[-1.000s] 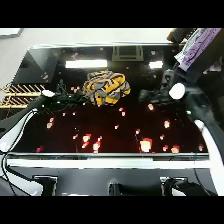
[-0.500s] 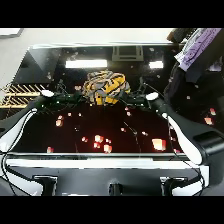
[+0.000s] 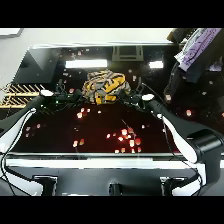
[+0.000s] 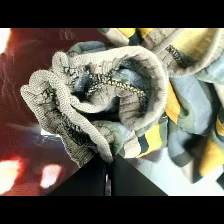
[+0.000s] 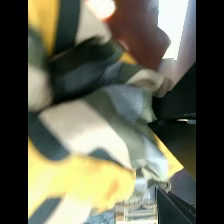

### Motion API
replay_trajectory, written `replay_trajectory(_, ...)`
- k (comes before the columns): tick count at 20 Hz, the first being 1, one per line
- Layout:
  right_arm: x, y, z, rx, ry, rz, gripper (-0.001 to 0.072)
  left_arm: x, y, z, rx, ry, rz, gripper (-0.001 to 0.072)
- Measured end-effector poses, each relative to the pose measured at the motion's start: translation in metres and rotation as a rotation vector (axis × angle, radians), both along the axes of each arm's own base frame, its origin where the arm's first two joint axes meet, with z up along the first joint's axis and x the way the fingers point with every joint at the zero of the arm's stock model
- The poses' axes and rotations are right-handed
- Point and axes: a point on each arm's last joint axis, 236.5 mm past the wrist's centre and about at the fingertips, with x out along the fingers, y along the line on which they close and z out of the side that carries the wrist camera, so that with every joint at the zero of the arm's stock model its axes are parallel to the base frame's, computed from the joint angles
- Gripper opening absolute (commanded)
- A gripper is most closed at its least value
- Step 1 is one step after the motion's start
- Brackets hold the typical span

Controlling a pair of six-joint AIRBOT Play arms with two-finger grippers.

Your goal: Fold the clothes and pants, and hang the long-sleeved shirts on hangers.

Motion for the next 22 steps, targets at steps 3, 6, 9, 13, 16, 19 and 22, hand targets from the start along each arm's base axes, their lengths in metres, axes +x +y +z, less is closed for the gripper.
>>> replay_trajectory(3, 0.007, -0.024, 0.063, -0.031, -0.131, 0.003, 0.0023, 0.004, 0.013, 0.029, 0.032, -0.062, -0.010, 0.0014)
replay_trajectory(6, 0.003, -0.062, 0.165, -0.057, -0.315, -0.016, 0.0024, 0.013, 0.031, 0.098, 0.076, -0.208, -0.006, 0.0014)
replay_trajectory(9, -0.024, -0.101, 0.282, -0.125, -0.528, -0.045, 0.0024, 0.011, 0.053, 0.196, 0.114, -0.399, 0.032, 0.0015)
replay_trajectory(13, -0.102, -0.153, 0.423, -0.293, -0.800, -0.131, 0.0024, -0.034, 0.077, 0.342, 0.152, -0.690, 0.101, 0.0016)
replay_trajectory(16, -0.177, -0.188, 0.495, -0.404, -0.935, -0.239, 0.0024, -0.095, 0.089, 0.433, 0.181, -0.897, 0.154, 0.0015)
replay_trajectory(19, -0.251, -0.221, 0.540, -0.451, -1.022, -0.373, 0.0024, -0.159, 0.108, 0.496, 0.239, -1.051, 0.262, 0.0016)
replay_trajectory(22, -0.305, -0.250, 0.566, -0.461, -1.071, -0.504, 0.0024, -0.211, 0.142, 0.529, 0.332, -1.118, 0.434, 0.0015)
